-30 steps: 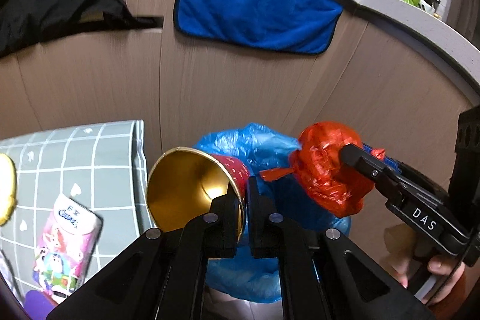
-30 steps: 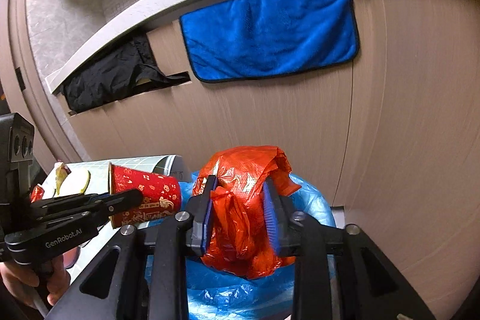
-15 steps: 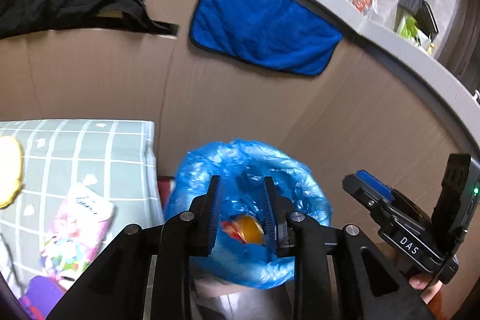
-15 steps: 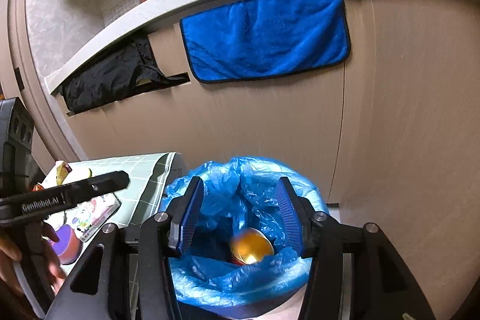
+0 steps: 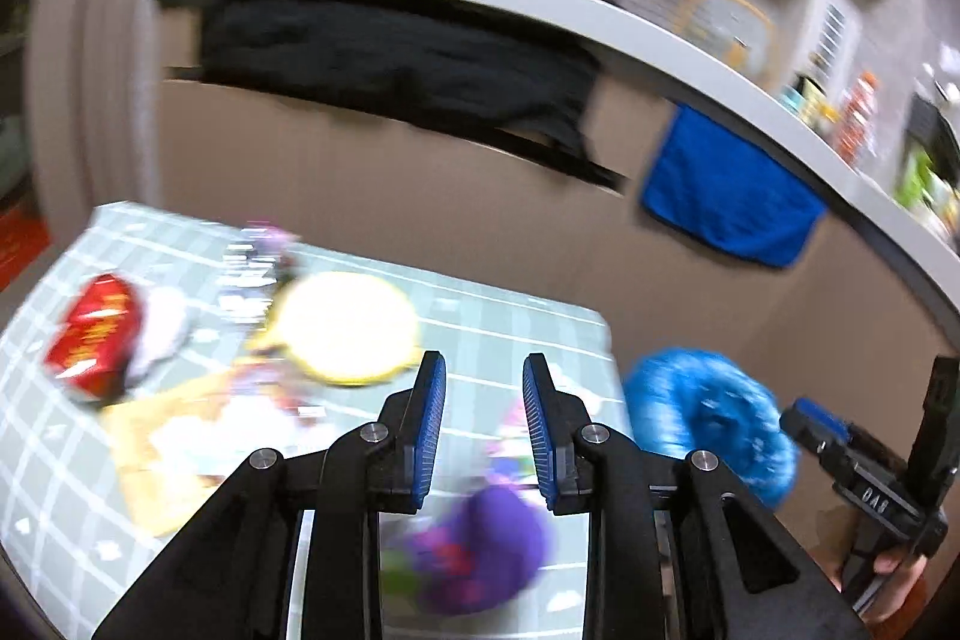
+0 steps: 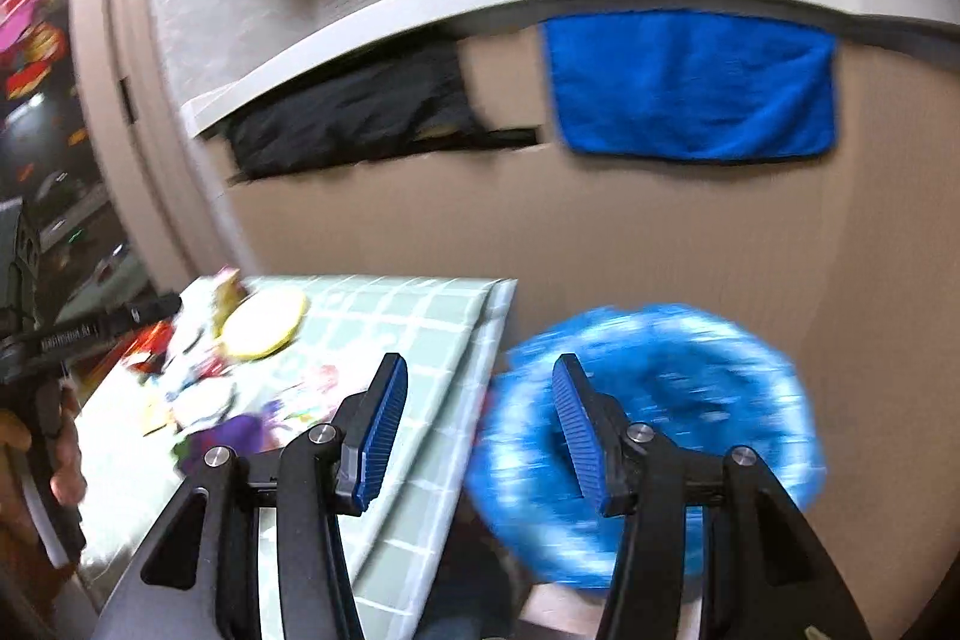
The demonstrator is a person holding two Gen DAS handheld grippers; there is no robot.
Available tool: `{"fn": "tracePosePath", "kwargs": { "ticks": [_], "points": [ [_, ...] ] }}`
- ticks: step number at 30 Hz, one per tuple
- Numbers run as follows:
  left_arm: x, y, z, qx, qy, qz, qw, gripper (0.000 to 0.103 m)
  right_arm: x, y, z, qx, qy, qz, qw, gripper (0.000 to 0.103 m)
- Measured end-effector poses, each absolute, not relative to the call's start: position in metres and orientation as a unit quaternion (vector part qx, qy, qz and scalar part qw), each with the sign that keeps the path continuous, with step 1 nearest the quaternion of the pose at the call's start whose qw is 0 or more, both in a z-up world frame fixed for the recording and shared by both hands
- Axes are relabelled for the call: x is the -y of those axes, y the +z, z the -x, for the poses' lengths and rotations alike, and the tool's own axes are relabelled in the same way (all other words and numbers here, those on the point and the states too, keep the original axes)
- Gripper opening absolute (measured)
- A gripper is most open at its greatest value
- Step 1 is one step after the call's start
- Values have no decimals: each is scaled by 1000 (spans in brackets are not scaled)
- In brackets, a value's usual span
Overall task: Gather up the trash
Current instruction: 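Grasp the pink Kleenex tissue pack with the right gripper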
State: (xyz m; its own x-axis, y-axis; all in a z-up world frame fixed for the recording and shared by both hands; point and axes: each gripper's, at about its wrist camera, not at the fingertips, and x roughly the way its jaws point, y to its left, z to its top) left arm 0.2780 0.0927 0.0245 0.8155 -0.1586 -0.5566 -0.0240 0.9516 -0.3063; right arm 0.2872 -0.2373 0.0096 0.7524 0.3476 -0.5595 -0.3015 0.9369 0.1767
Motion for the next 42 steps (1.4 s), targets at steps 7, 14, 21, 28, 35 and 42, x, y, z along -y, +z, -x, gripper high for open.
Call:
{"fn": "tracePosePath", "kwargs": {
  "ticks": [7, 14, 21, 28, 35, 42],
  "points": [
    [-167, 1, -248, -313, 23, 159, 936, 28, 161, -24, -305, -366, 239, -45, 898, 48],
    [-208, -25, -236, -326, 45, 181, 927, 28, 118, -58, -337, -418, 221, -63, 879, 48],
    [-229, -39, -234, -332, 48, 181, 924, 28, 81, -77, -365, -445, 192, -51, 873, 48],
    [-233, -50, -232, -343, 43, 183, 920, 28, 48, -85, -384, -459, 188, -31, 868, 51],
    [-234, -57, -235, -353, 40, 190, 915, 28, 37, -84, -399, -486, 190, -21, 853, 52],
    [-241, -52, -232, -346, 45, 207, 914, 28, 21, -85, -401, -466, 203, 36, 861, 54]
  ]
}}
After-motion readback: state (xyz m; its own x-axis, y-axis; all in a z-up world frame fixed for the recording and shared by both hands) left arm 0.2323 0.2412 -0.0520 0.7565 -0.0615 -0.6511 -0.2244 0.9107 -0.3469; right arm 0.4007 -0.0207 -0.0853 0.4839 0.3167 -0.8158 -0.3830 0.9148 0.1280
